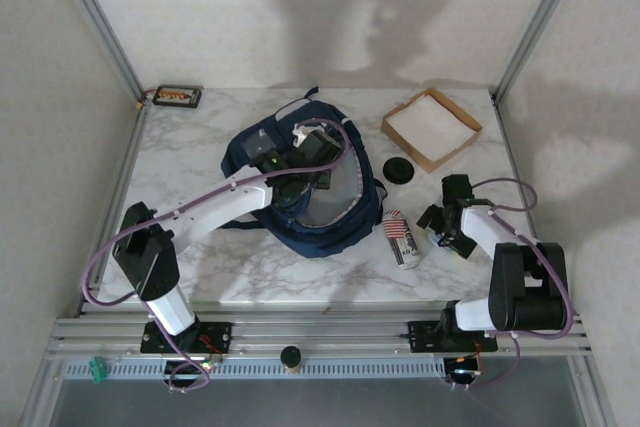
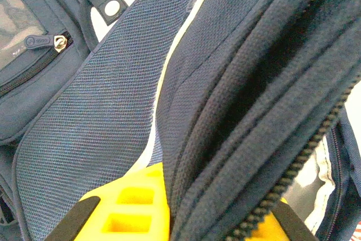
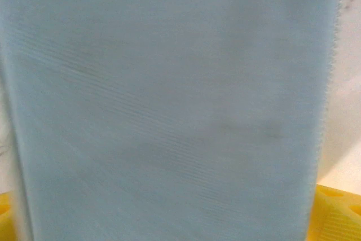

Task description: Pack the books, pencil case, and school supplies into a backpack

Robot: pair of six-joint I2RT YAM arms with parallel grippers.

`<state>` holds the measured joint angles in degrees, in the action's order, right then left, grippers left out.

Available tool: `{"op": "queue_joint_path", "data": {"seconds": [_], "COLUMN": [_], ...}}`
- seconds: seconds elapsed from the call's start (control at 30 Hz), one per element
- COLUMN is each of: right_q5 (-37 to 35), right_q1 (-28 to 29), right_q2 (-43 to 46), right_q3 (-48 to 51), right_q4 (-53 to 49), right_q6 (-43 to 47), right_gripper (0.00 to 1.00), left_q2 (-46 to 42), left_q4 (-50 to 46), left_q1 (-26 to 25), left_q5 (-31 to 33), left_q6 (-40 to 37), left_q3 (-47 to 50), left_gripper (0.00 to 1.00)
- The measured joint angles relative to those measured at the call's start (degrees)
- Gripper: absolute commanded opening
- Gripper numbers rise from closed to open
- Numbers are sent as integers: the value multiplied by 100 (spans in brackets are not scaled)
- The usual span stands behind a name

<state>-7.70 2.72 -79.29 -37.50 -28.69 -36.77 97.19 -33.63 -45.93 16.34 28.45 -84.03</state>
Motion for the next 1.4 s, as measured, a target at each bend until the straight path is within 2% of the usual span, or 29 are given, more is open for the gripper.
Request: {"op": "queue_joint_path", "data": {"seconds": [0.17, 0.23, 0.33, 0.57, 0.7, 0.9, 1.07, 1.17, 1.23, 1.3, 1.4], "right_q5": [-107, -133, -160, -280, -232, 181, 621, 763, 793, 833, 1084], "right_q1": [15, 15, 17, 122, 809, 2406, 3602, 3912, 3943, 3934, 3910], "right_q2": [-9, 7, 63, 605, 1097, 1071, -199, -918, -1290, -1482, -1478], "right_q3": [0, -4, -33, -586, -1123, -1919, -2531, -2798, -2924, -2977, -2997], "right_q4": [9, 50, 52, -278, -562, -669, -446, -258, -205, -149, 0], "right_q6": [44, 101, 175, 398, 531, 769, 1071, 1250, 1322, 1394, 1405], "right_gripper": [82, 78, 67, 62, 61, 65, 71, 77, 93, 99, 99], "left_q2": [-63, -90, -142, -254, -299, -337, -339, -339, -339, -339, -339], "left_q4": [50, 74, 90, 79, 55, 57, 63, 63, 61, 61, 59], "left_q1": [28, 33, 46, 131, 184, 260, 269, 275, 284, 293, 293], "left_q5": [-2, -4, -7, -46, -96, -247, -310, -310, -310, -319, -330], "left_q6": [2, 2, 2, -68, -133, -140, -107, -31, 13, 37, 72], "left_q3": [74, 118, 160, 164, 164, 164, 164, 162, 151, 138, 131], "left_gripper": [0, 0, 0, 0, 0, 0, 0, 0, 0, 0, 0]}}
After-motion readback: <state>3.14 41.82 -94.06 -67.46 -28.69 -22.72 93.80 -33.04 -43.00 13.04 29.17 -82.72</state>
